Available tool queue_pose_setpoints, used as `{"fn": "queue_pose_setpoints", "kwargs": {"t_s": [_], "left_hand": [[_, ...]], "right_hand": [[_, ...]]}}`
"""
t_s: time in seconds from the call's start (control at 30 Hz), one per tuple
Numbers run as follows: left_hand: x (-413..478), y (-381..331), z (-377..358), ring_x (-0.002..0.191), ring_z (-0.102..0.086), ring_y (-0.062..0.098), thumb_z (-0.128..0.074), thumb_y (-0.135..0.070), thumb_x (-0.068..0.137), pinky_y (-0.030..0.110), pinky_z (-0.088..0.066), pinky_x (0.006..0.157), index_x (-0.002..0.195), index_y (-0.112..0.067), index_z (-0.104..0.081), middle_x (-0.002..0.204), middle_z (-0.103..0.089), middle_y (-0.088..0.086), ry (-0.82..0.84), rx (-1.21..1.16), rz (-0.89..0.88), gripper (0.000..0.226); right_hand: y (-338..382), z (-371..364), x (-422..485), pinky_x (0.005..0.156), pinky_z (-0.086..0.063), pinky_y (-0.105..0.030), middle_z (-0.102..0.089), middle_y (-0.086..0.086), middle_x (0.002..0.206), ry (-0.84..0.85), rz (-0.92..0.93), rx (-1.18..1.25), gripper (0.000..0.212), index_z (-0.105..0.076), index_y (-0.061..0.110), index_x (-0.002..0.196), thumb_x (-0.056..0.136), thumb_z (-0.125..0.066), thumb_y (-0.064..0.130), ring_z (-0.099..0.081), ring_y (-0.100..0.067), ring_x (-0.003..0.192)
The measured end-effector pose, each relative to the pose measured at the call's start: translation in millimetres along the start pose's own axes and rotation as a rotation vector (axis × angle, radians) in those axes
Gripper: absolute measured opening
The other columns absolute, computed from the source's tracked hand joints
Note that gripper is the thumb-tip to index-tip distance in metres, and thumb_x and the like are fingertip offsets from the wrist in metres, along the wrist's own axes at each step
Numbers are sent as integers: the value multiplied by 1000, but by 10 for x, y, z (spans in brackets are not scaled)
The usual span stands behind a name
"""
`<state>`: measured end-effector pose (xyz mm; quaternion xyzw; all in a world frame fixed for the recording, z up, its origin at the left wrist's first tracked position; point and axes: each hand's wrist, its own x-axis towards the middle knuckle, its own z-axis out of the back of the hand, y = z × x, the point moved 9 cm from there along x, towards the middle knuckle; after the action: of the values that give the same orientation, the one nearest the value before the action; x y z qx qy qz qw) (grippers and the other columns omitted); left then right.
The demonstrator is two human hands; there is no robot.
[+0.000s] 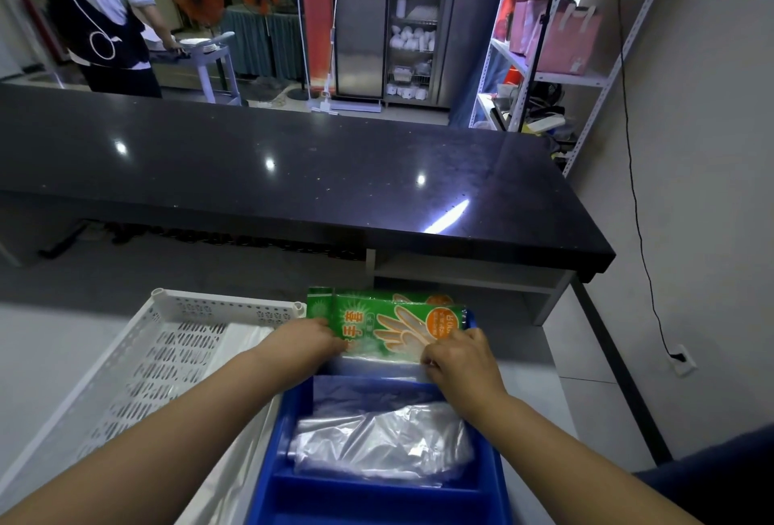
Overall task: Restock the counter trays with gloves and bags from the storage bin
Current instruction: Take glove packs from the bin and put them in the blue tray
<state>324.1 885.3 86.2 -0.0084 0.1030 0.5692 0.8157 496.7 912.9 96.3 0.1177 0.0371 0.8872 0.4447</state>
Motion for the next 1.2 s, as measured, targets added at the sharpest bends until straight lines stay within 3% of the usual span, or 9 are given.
{"fn": "queue_pose_setpoints", "kwargs": {"t_s": [0.23, 0.4, 0.47, 0.6, 0.77, 0.9, 1.0, 1.2], "left_hand": [[-193, -16, 243, 99, -50, 19, -62, -21, 77, 29, -39, 74, 107, -21, -59, 107, -55, 0, -228, -156, 20, 30], [-339, -177, 249, 72, -58, 23, -69, -6, 65, 31, -47, 56, 81, -16, -61, 84, -62, 3, -295, -187, 70, 20], [-351, -226, 200, 72, -60, 28, -64, -9, 71, 34, -48, 60, 79, -13, -64, 82, -65, 7, -262, -176, 83, 10], [-423, -277, 274, 81, -61, 28, -59, -16, 77, 33, -44, 72, 87, -16, -68, 87, -68, 6, -295, -186, 121, 13], [-750, -193, 453, 86, -60, 26, -57, -20, 82, 32, -43, 75, 96, -18, -68, 93, -68, 3, -388, -288, 313, 18], [-1303, -138, 261, 91, -59, 18, -49, -28, 88, 31, -46, 73, 100, -27, -64, 99, -66, -6, -378, -444, 569, 19], [-1854, -176, 87, 90, -59, 13, -45, -33, 90, 28, -39, 64, 101, -32, -61, 99, -65, -12, -359, -423, 737, 20], [-3003, -242, -98, 96, -59, 13, -46, -31, 91, 28, -44, 73, 105, -32, -61, 104, -66, -12, -345, -389, 952, 20]], "right_hand": [[9, 178, -45, 94, -32, -32, -65, 5, 110, -68, -13, 63, 23, -66, 23, 107, 86, -61, 30, -52, -16, 105], [104, 328, -99, 80, -45, -38, -67, -4, 95, -150, 11, 96, 18, -71, 14, 95, 78, -72, 17, -59, -24, 90], [135, 349, -103, 79, -44, -39, -67, -5, 94, -146, 31, 99, 15, -72, 14, 94, 79, -70, 14, -60, -25, 90], [229, 327, -116, 85, -40, -36, -68, -3, 102, -120, 96, 100, 19, -69, 15, 102, 85, -60, 14, -57, -24, 98], [587, 231, -105, 84, -42, -35, -69, -1, 100, -68, 252, 175, 22, -67, 18, 105, 89, -52, 18, -57, -20, 96], [1151, 134, -147, 63, -44, -35, -69, -7, 78, 34, 412, 126, 12, -69, 14, 84, 82, -57, 15, -60, -29, 75], [1590, 128, -283, 45, -43, -26, -66, -5, 58, 57, 545, 76, 10, -68, 15, 65, 59, -75, 11, -61, -28, 55], [2436, 164, -673, 38, -37, -24, -57, -4, 49, 64, 763, 31, 17, -58, 13, 56, 61, -73, 8, -54, -27, 46]]}}
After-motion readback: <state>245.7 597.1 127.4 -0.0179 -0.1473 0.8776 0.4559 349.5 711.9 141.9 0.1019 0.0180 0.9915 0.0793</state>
